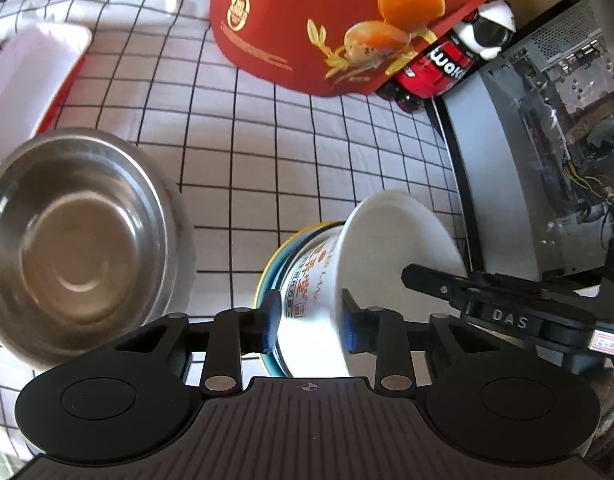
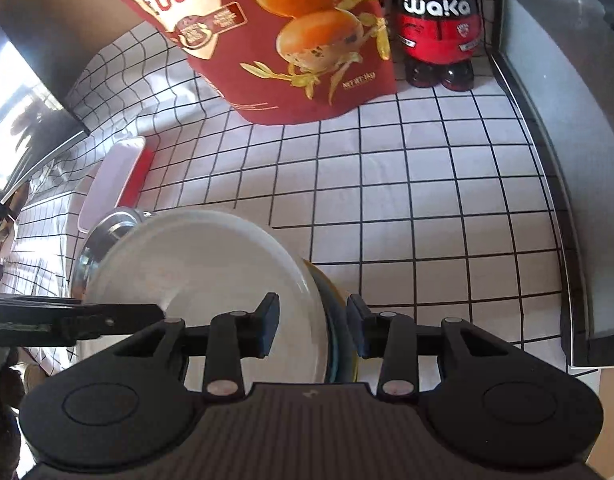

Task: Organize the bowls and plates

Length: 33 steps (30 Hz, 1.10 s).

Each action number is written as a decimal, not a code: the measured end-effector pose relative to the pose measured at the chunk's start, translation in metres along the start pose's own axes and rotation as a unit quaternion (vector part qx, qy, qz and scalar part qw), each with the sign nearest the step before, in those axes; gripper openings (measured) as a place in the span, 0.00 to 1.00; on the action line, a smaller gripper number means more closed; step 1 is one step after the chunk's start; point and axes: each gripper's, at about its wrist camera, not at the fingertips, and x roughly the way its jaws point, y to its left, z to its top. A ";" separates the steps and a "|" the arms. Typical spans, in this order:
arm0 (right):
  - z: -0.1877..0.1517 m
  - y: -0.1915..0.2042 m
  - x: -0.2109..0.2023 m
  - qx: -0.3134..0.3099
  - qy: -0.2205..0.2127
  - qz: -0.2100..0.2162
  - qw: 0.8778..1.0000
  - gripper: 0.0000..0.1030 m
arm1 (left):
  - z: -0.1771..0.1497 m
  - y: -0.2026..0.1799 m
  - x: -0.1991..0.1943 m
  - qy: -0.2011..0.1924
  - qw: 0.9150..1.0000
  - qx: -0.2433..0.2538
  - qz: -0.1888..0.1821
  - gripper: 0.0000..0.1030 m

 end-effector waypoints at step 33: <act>0.014 0.058 -0.052 -0.066 -0.118 0.024 0.991 0.54 | -0.002 0.103 -0.105 -0.144 0.984 -0.105 -0.005 0.31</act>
